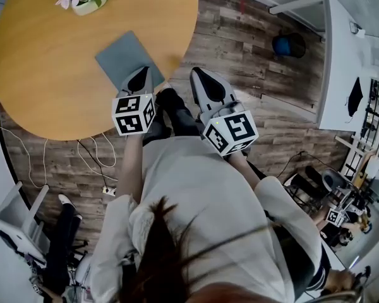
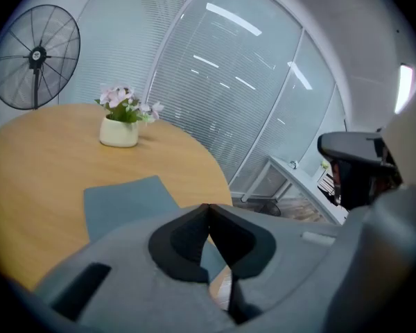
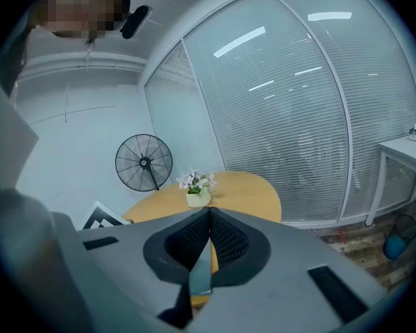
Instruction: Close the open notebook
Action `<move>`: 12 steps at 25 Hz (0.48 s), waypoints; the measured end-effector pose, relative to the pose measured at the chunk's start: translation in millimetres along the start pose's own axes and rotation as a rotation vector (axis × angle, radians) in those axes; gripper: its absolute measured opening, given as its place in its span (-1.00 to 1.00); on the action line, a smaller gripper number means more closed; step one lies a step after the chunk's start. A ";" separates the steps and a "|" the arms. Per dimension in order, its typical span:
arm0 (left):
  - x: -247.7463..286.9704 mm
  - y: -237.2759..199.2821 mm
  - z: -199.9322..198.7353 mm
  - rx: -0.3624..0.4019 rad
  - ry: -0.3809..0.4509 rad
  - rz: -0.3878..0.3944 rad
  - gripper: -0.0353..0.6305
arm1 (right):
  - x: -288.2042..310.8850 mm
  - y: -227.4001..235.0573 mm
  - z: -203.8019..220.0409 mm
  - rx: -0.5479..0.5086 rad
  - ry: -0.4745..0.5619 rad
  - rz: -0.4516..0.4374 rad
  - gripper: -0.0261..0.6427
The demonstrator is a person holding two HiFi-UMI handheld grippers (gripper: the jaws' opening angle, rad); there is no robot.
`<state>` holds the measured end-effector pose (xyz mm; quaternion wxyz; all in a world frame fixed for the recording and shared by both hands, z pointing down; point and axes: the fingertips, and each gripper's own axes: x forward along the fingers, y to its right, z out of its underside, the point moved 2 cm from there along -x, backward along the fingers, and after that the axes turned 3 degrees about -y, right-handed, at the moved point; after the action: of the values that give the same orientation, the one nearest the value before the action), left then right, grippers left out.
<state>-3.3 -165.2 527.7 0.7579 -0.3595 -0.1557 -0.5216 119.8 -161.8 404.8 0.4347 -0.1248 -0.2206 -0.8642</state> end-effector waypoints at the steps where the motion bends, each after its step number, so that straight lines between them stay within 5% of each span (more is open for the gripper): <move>1: -4.6 0.1 -7.4 0.003 0.024 -0.003 -0.84 | 0.4 -1.2 -1.8 -0.002 0.005 -0.005 -0.91; 12: -65.2 -9.0 -74.4 0.049 0.253 -0.067 -0.84 | 13.9 -19.5 -29.5 -0.063 0.053 -0.072 -0.91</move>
<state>-48.4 -175.3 439.8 0.7623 -0.2668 -0.0832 -0.5837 95.1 -175.7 379.4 0.4046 -0.1075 -0.1859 -0.8889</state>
